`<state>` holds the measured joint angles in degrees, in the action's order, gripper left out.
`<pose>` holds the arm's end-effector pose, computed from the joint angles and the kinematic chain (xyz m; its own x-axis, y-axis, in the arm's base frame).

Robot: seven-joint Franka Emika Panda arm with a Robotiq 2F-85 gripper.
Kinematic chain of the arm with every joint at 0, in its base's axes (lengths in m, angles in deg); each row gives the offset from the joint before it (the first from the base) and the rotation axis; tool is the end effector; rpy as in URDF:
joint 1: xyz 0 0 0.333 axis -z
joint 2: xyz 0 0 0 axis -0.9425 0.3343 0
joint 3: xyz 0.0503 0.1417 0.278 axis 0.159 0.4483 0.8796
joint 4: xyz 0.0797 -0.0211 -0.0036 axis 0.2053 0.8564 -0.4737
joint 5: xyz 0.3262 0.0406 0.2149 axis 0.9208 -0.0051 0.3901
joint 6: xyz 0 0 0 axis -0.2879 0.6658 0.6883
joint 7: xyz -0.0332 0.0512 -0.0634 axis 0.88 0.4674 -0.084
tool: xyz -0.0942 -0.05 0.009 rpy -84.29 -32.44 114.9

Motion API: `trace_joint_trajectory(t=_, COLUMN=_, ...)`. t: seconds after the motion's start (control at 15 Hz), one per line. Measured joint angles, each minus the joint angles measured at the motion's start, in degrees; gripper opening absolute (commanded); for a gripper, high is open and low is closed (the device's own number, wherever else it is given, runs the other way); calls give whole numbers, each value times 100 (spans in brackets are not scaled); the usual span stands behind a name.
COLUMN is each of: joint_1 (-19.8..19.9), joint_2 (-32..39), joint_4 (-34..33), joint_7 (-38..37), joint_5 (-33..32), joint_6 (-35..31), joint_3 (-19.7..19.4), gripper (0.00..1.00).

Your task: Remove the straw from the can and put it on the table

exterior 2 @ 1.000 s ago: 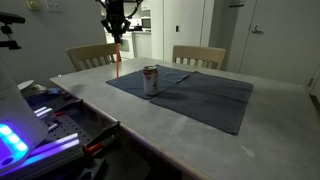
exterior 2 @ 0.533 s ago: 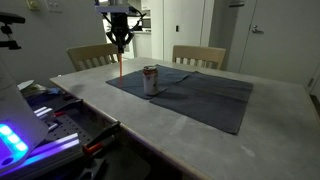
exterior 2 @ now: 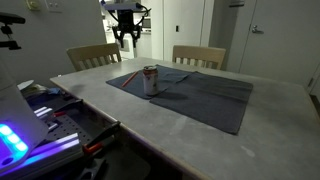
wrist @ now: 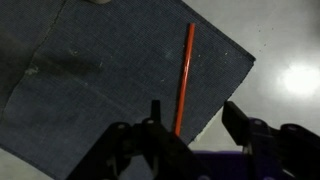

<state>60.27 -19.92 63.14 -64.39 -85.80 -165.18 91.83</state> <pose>0.5194 0.1576 0.3196 0.8048 0.5801 -0.1256 0.5880 -0.8081 0.0348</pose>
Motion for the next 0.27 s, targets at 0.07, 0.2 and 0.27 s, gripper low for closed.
trace_joint_trajectory(t=0.07, joint_1=14, joint_2=-76, joint_4=-29, joint_7=1, joint_5=0, joint_6=0, joint_3=-1, gripper=99)
trace_joint_trajectory(t=0.2, joint_1=45, joint_2=-266, joint_4=-53, joint_7=2, joint_5=0, joint_6=2, joint_3=-8, gripper=100)
trace_joint_trajectory(t=0.27, joint_1=65, joint_2=-367, joint_4=-57, joint_7=2, joint_5=0, joint_6=6, joint_3=-11, gripper=100)
